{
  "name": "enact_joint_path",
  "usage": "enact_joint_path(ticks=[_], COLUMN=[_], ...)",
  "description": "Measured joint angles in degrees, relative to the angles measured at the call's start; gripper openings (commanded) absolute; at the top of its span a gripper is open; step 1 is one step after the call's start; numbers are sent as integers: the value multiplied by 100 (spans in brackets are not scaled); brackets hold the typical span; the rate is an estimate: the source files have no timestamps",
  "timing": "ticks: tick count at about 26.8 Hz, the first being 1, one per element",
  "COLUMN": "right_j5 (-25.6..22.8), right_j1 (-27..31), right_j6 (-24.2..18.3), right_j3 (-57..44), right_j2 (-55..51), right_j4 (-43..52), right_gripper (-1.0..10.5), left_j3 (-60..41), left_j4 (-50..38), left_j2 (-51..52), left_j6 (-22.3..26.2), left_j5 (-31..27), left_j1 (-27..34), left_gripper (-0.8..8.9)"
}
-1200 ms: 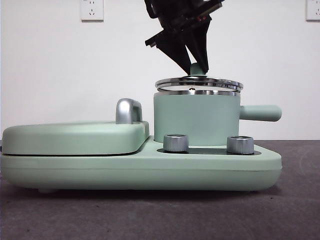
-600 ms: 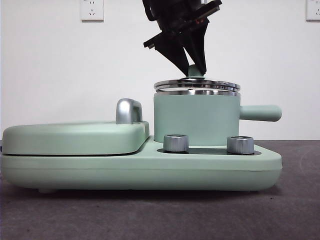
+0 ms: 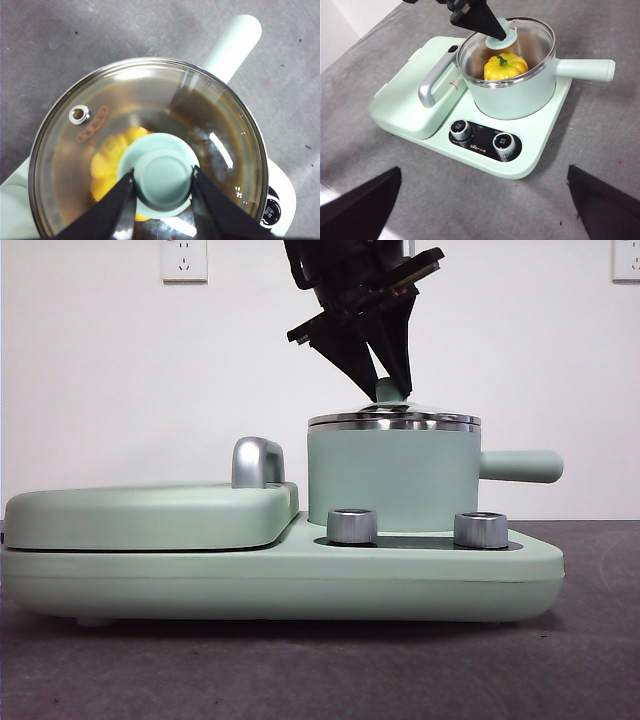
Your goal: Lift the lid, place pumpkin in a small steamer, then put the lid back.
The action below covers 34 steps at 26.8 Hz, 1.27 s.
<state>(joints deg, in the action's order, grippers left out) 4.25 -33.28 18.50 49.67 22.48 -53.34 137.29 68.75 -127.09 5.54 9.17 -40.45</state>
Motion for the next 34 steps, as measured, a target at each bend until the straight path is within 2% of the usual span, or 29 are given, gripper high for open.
enact_joint_path(ticks=[2,3,4,10,13,18,19,22,31,34], right_j5=[0,0,0,0,4,7,24,90,761,785], right_j1=[0,0,0,0,0,0,0,0,0,-2], right_j6=[0,0,0,0,0,0,0,-2,-68,-70], right_j3=[0,0,0,0,0,0,0,0,0,0], right_j2=[0,0,0,0,0,0,0,0,0,0], right_j4=[0,0,0,-15,-17,-13,4,28,35,37], right_gripper=[563,563,564,563,564,563,564,564,563,563], left_j3=[0,0,0,-2,-328,-2330,-2942,-3963,-6234,-6942], left_j4=[13,13,15,846,907,911,800,520,-282,-662], left_j2=[-4,-4,-7,258,1305,3320,3764,4728,7700,8456], left_j6=[-46,-79,-111,-286,-341,-339,-328,-299,-243,-341], left_j5=[13,13,11,9,15,11,13,11,13,13], left_j1=[0,0,9,111,212,525,544,586,603,603], left_gripper=[393,476,510,507,504,504,503,503,501,500])
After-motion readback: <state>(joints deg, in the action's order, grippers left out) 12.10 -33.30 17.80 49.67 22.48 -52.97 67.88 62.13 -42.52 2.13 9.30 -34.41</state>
